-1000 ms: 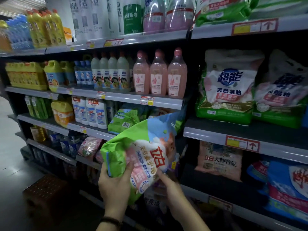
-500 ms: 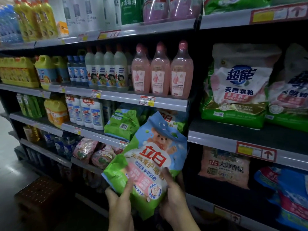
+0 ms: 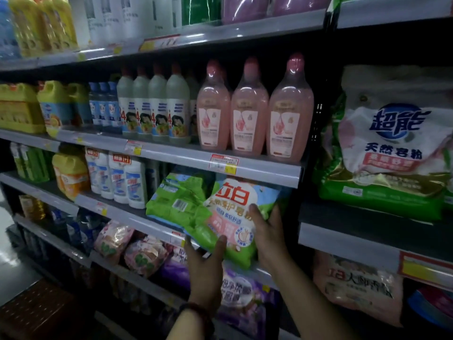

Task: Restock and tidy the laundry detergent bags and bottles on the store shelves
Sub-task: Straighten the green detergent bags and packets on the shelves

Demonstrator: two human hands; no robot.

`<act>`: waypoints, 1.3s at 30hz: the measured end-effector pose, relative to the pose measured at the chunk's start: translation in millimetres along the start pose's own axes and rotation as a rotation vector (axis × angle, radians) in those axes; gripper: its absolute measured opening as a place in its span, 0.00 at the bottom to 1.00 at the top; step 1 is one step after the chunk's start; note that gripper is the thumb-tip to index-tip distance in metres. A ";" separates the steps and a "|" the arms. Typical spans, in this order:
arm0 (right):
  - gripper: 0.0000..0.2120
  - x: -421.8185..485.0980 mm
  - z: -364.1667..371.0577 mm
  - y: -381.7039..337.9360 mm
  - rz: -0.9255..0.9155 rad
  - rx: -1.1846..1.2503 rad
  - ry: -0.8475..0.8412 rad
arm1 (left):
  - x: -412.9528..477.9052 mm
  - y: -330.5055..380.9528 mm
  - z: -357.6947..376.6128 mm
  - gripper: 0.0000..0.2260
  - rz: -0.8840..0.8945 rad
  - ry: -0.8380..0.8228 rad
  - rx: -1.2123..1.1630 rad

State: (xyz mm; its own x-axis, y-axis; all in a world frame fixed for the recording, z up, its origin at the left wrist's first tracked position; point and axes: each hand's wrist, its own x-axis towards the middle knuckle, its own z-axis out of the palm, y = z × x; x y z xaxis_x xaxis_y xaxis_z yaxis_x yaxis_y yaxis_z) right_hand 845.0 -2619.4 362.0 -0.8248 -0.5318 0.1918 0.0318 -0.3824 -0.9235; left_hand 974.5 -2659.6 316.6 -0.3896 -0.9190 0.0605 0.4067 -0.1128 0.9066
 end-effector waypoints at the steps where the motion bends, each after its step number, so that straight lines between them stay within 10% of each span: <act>1: 0.24 16.3 3.7 -4.0 -0.055 -0.100 0.011 | 13.2 -0.7 7.6 0.30 0.043 -0.053 0.079; 5: 0.21 55.9 -1.0 1.2 -0.107 -0.453 0.040 | 41.1 -16.3 28.9 0.45 0.060 -0.073 0.893; 8: 0.55 51.2 -30.3 37.6 -0.094 -0.604 0.137 | 40.2 -38.0 25.4 0.48 0.230 0.120 1.362; 11: 0.67 18.5 -43.2 56.2 -0.129 -0.764 0.078 | 40.7 -45.9 19.6 0.46 0.396 0.097 1.307; 28: 0.56 -21.6 -36.1 37.5 -0.146 -1.345 0.014 | 61.0 -12.1 3.4 0.22 0.228 -0.250 1.428; 39: 0.26 -72.0 -5.2 -4.4 -0.221 -1.259 -0.165 | 117.9 33.6 -41.5 0.08 0.502 0.172 1.477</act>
State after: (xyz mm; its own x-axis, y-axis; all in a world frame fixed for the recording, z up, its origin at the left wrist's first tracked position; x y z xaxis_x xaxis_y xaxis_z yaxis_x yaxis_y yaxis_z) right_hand 901.4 -2575.5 350.5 -0.6624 -0.6700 0.3353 -0.7216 0.4503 -0.5258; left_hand 976.6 -2787.4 336.8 -0.3313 -0.7894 0.5169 -0.7167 0.5668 0.4063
